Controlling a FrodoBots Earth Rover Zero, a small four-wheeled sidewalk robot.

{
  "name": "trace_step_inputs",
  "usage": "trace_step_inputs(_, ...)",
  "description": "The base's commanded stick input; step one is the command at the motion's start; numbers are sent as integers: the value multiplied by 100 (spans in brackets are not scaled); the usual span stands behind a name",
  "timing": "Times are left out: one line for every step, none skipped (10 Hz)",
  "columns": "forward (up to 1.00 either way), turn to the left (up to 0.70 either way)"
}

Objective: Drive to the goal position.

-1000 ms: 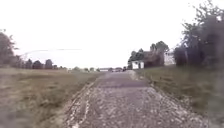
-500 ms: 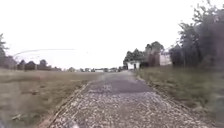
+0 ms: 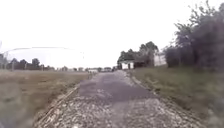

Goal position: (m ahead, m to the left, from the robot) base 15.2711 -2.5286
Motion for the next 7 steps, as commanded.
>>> trace_step_inputs(100, 0)
trace_step_inputs(100, 0)
trace_step_inputs(100, 0)
trace_step_inputs(100, 0)
trace_step_inputs(100, 0)
trace_step_inputs(100, 0)
trace_step_inputs(100, 0)
